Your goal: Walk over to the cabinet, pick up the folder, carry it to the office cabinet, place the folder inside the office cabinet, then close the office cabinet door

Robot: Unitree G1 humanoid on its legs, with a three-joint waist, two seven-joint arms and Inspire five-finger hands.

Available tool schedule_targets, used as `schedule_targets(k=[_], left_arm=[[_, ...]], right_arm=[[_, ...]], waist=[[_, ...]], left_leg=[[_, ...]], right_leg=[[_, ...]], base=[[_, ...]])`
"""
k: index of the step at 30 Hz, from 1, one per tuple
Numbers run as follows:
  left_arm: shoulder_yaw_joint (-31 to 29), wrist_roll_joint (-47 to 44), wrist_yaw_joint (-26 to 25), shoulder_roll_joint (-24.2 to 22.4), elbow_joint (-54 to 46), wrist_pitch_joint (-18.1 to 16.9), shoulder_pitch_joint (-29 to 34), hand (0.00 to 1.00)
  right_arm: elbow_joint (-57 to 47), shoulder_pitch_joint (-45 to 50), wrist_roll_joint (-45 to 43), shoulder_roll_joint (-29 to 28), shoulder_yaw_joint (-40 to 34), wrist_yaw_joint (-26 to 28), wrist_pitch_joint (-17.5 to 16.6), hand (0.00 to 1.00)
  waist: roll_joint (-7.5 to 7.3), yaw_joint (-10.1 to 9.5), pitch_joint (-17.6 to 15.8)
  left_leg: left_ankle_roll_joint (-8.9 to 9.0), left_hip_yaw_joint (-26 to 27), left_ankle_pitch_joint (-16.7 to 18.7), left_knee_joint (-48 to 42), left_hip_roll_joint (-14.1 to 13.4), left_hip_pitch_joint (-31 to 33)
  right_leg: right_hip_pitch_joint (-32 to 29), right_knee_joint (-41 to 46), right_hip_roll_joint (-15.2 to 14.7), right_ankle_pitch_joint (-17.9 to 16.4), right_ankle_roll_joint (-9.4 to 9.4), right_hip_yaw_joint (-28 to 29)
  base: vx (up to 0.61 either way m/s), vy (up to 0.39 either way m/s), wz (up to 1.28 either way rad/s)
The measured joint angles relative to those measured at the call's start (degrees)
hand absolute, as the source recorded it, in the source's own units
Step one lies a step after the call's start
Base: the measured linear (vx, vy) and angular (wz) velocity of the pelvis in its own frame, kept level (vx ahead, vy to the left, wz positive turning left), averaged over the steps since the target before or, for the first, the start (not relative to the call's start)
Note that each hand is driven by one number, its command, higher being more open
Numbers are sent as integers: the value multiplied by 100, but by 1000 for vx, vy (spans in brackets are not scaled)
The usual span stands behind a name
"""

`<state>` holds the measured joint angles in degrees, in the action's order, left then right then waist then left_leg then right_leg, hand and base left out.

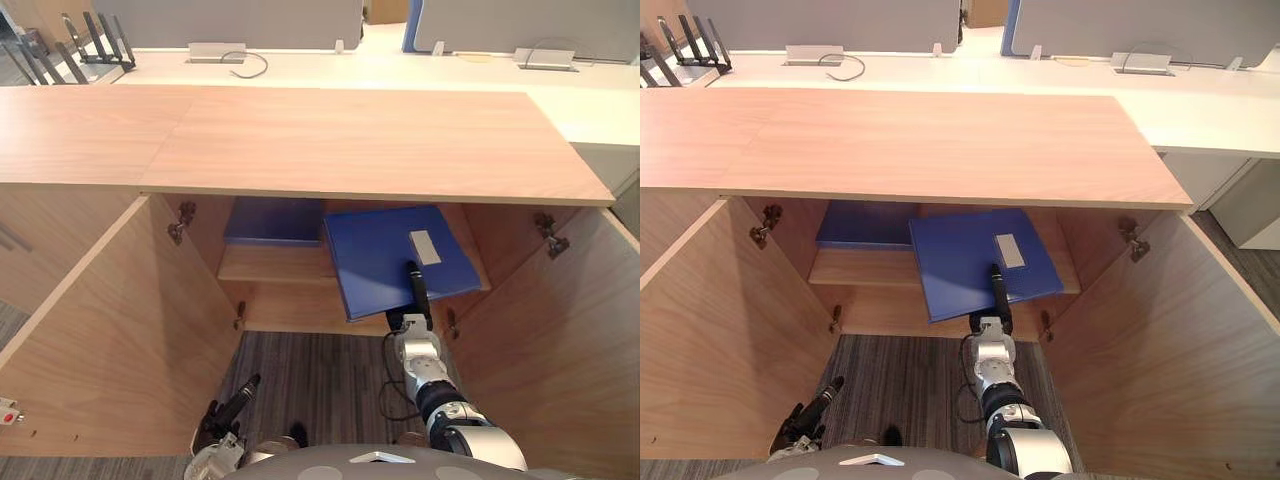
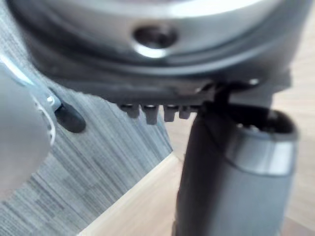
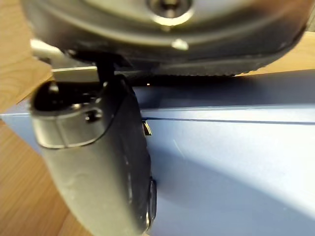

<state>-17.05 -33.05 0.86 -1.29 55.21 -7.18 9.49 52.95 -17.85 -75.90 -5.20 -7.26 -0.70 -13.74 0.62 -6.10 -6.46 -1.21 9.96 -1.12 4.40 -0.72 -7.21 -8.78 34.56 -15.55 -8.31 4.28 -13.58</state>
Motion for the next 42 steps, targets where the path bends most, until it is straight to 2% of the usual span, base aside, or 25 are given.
schedule_targets(k=[1,2,3,4,5,7,10,14,19,23,25,27,28,30,33,34,38,42], left_arm=[[-5,0,1,7,-2,-1,5,100],[-59,1,14,72,-15,-3,7,100],[-134,1,10,88,18,3,7,100],[-167,1,5,55,36,-4,4,100],[-203,-1,-1,-42,48,-5,15,100],[-201,0,1,-96,53,8,48,100],[-194,2,23,-95,40,14,57,100],[-153,-4,35,-81,33,15,59,100],[103,-51,46,-16,-28,12,80,100],[180,-54,53,8,-173,14,151,100],[177,-54,58,6,-240,14,153,100],[172,-60,60,18,-309,5,95,100],[172,-65,59,17,-306,8,48,100],[176,-133,32,4,-365,10,-126,100],[164,-312,-30,-7,-490,5,-282,100],[153,-337,-64,-28,-645,2,-303,100],[84,-355,-108,-53,-736,1,-317,100],[28,-460,-145,-92,-875,-2,-319,100]], right_arm=[[-1,0,1,-3,3,2,1,0],[7,3,3,-28,12,1,7,0],[6,26,13,-18,0,10,6,0],[6,34,13,-14,-8,10,5,0],[12,36,8,-20,-7,5,6,0],[14,97,8,7,-14,-3,54,0],[9,151,-2,26,-22,-4,28,0],[10,171,-112,33,-38,-4,12,0],[10,189,-127,34,-151,-3,57,0],[3,185,-130,30,-154,-3,47,0],[-132,174,-130,26,-140,-6,43,0],[-741,137,-130,20,-89,-20,-33,0],[-963,105,-130,12,-71,-21,-99,0],[-1827,-163,-130,-29,-45,-22,-387,0],[-2336,-573,-130,-22,-23,-39,-636,0],[-2683,-778,-120,-31,21,-62,-784,0],[-3185,-927,-70,-38,166,-160,-918,0],[-3378,-941,127,-84,147,-329,-1120,0]], waist=[[-28,-1,1],[-203,-6,22],[-268,-11,27],[-231,-9,46],[-106,-6,60],[-8,11,99],[-30,21,115],[-45,32,117],[-51,11,117],[-95,1,93],[-100,-18,-13],[-67,-16,-206],[-33,-15,-291],[151,6,-621],[201,5,-811],[207,-8,-951],[229,-15,-1113],[238,-1,-1194]], left_leg=[[63,-7,11,-56,-20,14],[189,-11,90,-184,30,65],[261,-46,129,-202,61,67],[302,-47,133,-203,10,74],[383,-9,124,-188,-135,93],[499,43,93,-100,-303,89],[685,42,84,15,-591,71],[723,40,108,30,-634,66],[725,105,112,30,-577,69],[723,238,128,25,-560,72],[686,300,307,-190,-582,135],[600,304,805,-1237,-695,785],[581,299,925,-1578,-749,996],[480,266,1271,-2799,-955,1879],[399,226,1442,-3466,-1046,2583],[380,214,1712,-3870,-1099,2944],[313,217,1963,-4514,-1195,3573],[289,221,1952,-4754,-1206,4086]], right_leg=[[9,-210,12,-15,2,-44],[130,-1043,42,360,-12,-81],[255,-1312,0,192,55,-145],[375,-1521,56,123,101,-195],[437,-1797,250,149,79,-266],[502,-1983,477,174,31,-336],[669,-2331,805,246,-54,-472],[800,-2565,874,299,-23,-514],[996,-3024,858,563,92,-494],[1005,-3168,866,718,90,-417],[987,-3155,871,728,78,-330],[672,-2940,853,734,67,-211],[552,-2826,856,729,59,-176],[-120,-2153,870,631,-85,-129],[-883,-1440,847,468,-168,-28],[-1307,-956,805,207,-165,38],[-2052,-312,750,73,-188,252],[-2595,-113,726,114,-188,379]], base=[[68,-165,9],[72,-210,12],[92,-229,10],[107,-241,-5],[78,-180,-13],[91,-181,-9],[160,-188,1],[117,-46,4],[84,20,0],[22,31,-11],[-35,15,-18],[-97,-1,-20],[-183,16,-24],[-262,47,-26],[-256,29,-17],[-283,38,-14],[-215,40,-18],[-149,22,-9]])
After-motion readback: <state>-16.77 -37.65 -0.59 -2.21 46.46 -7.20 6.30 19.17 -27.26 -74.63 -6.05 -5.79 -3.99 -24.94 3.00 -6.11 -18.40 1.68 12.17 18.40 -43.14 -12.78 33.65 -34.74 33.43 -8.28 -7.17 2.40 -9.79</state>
